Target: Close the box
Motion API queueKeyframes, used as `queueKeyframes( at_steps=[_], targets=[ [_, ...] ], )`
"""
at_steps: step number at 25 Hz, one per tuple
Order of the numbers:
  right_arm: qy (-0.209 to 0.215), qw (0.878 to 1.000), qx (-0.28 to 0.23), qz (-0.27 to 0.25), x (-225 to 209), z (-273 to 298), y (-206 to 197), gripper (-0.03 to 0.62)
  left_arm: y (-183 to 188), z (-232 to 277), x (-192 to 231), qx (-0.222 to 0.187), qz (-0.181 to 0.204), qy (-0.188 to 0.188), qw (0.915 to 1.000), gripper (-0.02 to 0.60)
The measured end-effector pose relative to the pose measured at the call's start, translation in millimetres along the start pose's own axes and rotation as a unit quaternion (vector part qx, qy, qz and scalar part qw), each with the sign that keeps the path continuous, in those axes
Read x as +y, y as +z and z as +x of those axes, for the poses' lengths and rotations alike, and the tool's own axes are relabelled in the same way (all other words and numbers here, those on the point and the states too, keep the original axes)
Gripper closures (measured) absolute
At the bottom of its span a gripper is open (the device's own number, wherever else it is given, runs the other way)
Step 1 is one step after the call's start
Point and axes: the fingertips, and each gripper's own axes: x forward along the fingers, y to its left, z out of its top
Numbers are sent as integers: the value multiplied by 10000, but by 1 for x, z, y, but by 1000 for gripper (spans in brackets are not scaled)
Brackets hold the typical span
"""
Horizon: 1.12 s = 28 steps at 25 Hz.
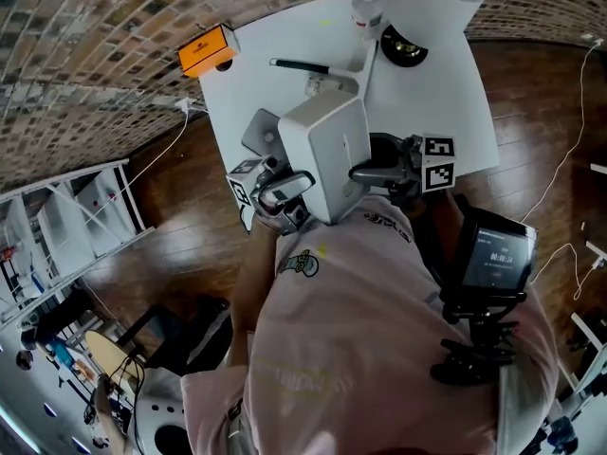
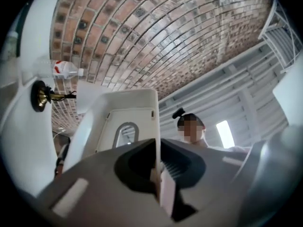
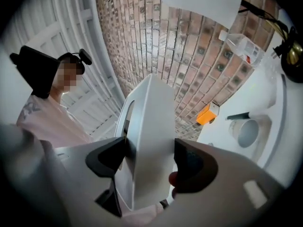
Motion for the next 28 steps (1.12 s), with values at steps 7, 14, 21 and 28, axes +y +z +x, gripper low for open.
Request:
queueKeyframes(
  at_steps=[7, 14, 21, 28],
  targets=[
    [-504, 9959, 585, 463, -15, 2, -38, 289, -4, -46, 12, 145, 1080, 1992, 9739, 487],
    [-308, 9940, 867, 586, -25, 5, -42, 296, 26, -127, -39, -1412, 2442, 3027, 9104, 474],
    [-320, 9892, 1306, 587, -42, 26, -46, 301, -19, -117, -23, -136, 3008, 4501, 8407, 389],
    [-905, 9798, 1695, 559, -77, 45, -51, 312, -14, -148, 10, -557, 2721, 4936, 8242, 422]
  ],
)
